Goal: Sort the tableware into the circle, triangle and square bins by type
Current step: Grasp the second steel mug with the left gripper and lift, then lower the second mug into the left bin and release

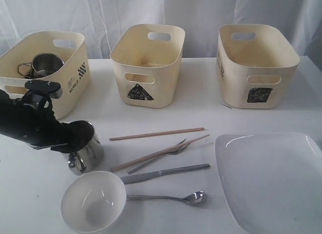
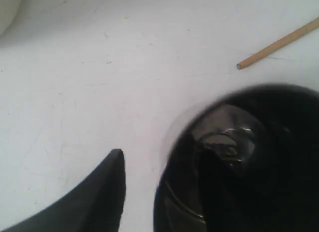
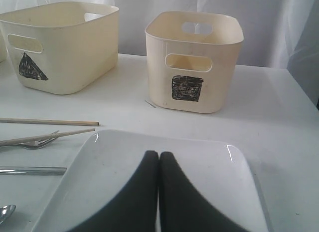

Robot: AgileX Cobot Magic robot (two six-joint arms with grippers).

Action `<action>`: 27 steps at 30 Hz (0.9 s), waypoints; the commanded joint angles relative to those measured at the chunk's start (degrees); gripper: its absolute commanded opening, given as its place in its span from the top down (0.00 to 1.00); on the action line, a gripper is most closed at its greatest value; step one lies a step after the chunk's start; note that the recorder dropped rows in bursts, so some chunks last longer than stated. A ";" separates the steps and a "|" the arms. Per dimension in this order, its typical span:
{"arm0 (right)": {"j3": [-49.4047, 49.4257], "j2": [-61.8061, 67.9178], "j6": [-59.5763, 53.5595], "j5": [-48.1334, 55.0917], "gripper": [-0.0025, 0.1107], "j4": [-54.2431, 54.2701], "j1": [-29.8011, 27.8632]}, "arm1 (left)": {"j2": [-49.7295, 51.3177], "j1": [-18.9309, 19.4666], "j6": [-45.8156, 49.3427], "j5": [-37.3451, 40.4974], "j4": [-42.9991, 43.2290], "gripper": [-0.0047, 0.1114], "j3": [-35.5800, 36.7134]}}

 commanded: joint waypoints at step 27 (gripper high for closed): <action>0.41 -0.31 0.19 -0.35 0.98 -0.13 -0.32 | 10.95 15.52 1.79 6.44 7.96 0.96 -43.69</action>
